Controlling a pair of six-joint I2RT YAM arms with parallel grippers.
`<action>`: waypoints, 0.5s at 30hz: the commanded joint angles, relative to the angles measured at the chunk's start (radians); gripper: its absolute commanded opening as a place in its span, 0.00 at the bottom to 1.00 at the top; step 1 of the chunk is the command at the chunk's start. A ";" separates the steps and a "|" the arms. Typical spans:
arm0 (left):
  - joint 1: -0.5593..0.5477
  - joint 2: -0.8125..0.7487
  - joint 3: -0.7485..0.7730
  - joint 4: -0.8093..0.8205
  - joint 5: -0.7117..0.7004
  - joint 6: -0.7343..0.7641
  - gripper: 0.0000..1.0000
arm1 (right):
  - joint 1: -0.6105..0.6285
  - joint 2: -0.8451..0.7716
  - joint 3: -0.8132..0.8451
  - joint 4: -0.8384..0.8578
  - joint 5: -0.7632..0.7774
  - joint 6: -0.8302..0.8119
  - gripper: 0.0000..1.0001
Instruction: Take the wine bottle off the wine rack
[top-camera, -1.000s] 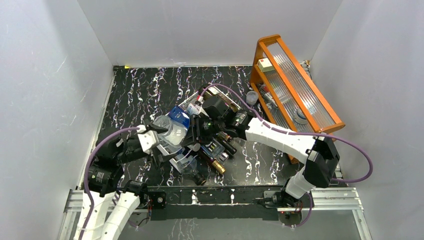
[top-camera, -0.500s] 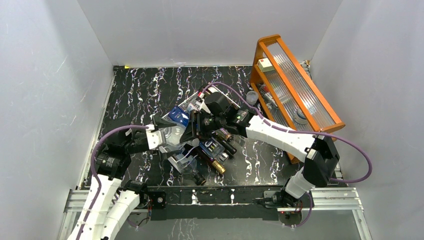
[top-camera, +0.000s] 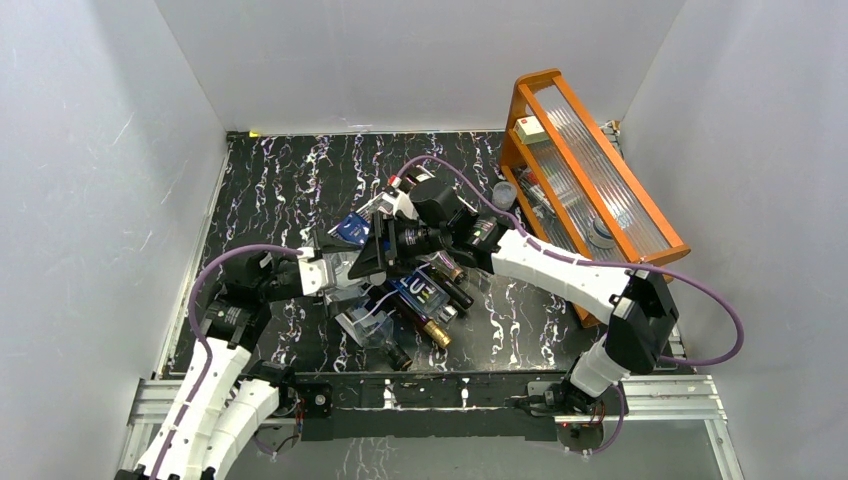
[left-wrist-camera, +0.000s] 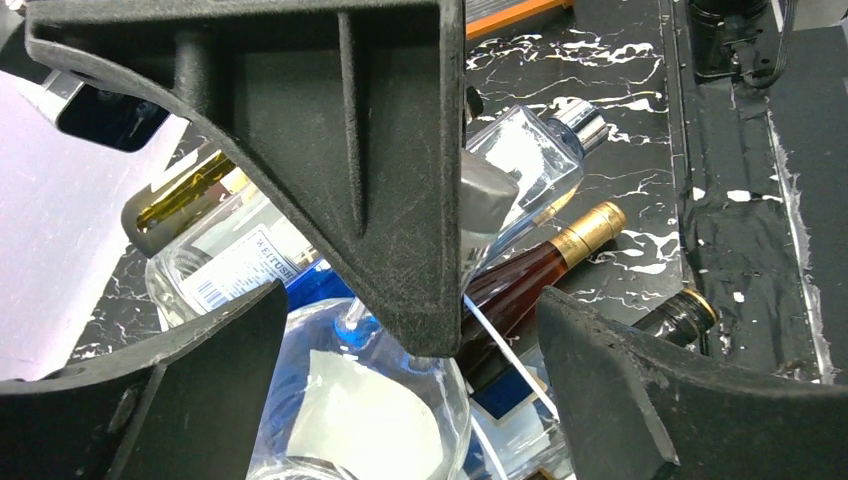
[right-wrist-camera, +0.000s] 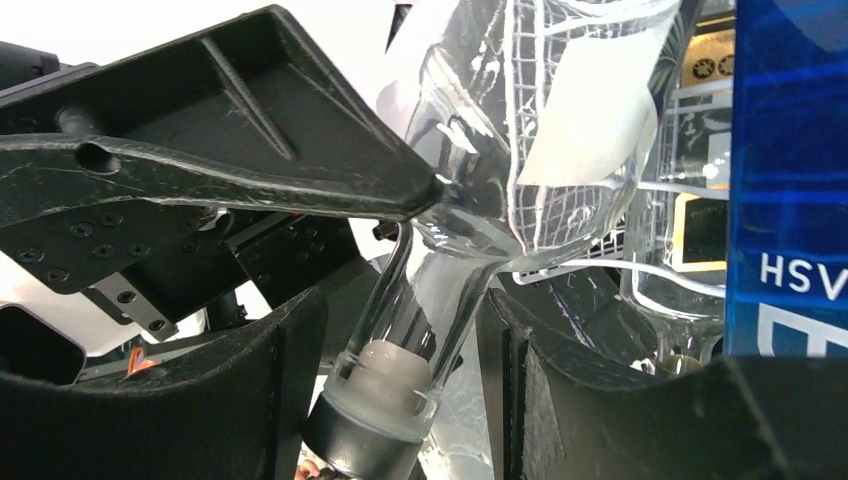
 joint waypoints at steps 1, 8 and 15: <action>-0.013 0.019 -0.019 0.074 0.037 -0.008 0.91 | -0.005 -0.002 0.079 0.175 -0.069 -0.025 0.66; -0.014 0.015 -0.045 0.135 0.026 -0.048 0.75 | -0.005 0.018 0.087 0.211 -0.086 -0.040 0.71; -0.014 -0.012 -0.086 0.223 -0.013 -0.118 0.60 | -0.005 0.017 0.087 0.257 -0.083 -0.038 0.76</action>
